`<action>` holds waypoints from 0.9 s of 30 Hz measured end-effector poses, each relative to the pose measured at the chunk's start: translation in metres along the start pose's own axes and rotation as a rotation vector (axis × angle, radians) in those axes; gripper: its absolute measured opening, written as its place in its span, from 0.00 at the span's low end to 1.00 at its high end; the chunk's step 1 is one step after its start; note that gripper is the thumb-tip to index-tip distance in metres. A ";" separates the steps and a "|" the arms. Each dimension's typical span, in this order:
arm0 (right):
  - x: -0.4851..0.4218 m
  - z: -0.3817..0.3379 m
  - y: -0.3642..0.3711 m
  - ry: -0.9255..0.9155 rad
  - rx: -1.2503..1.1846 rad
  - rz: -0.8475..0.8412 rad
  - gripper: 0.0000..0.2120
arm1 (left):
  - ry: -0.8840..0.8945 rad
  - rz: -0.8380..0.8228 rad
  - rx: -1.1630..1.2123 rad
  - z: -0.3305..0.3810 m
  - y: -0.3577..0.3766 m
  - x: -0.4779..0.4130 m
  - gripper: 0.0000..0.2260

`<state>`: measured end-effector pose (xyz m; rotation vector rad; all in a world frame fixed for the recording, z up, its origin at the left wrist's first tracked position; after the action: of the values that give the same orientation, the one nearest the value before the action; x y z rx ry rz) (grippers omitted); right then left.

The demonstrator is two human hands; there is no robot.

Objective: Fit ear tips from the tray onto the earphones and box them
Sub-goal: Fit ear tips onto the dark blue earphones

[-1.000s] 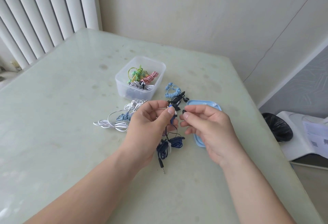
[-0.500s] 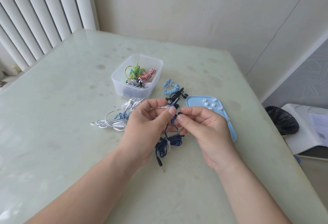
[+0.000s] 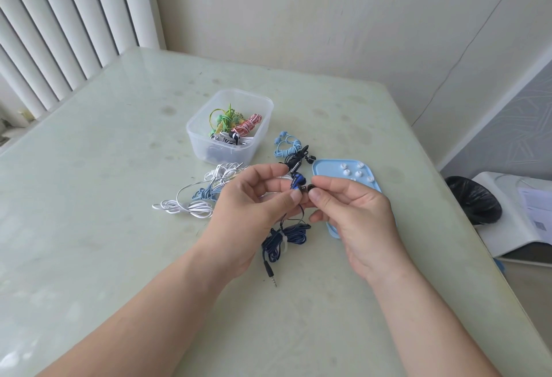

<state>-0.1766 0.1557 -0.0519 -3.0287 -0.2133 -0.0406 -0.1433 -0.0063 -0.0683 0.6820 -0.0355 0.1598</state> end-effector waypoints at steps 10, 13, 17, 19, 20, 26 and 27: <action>0.000 0.004 0.003 0.040 -0.080 -0.028 0.06 | 0.001 -0.045 -0.013 0.000 0.004 0.001 0.17; 0.000 0.003 0.004 0.034 -0.080 -0.033 0.06 | -0.001 -0.041 -0.019 0.001 0.004 0.000 0.17; -0.001 0.000 0.005 0.005 -0.084 -0.048 0.06 | -0.005 -0.032 -0.009 0.000 0.004 0.000 0.17; -0.001 -0.003 0.005 -0.019 -0.087 -0.059 0.07 | -0.004 -0.032 -0.002 0.000 0.003 0.000 0.16; -0.002 -0.003 0.006 -0.027 -0.085 -0.062 0.07 | -0.003 -0.034 0.001 0.000 0.003 0.000 0.16; -0.002 -0.004 0.002 -0.035 -0.056 -0.050 0.06 | 0.003 -0.040 -0.004 0.001 0.005 0.001 0.16; -0.002 -0.004 0.002 -0.038 -0.050 -0.055 0.06 | 0.003 -0.041 -0.007 0.002 0.005 0.001 0.16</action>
<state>-0.1783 0.1526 -0.0479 -3.0749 -0.3034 0.0076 -0.1428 -0.0036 -0.0640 0.6750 -0.0197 0.1213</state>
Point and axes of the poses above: each hand's wrist, its own x-axis away from the middle knuckle, its own y-axis out of the palm, z = x × y, the point moved 10 cm from there along -x, towards the middle knuckle, and after that the axes turned 14 degrees about x, right-handed, at the moved point
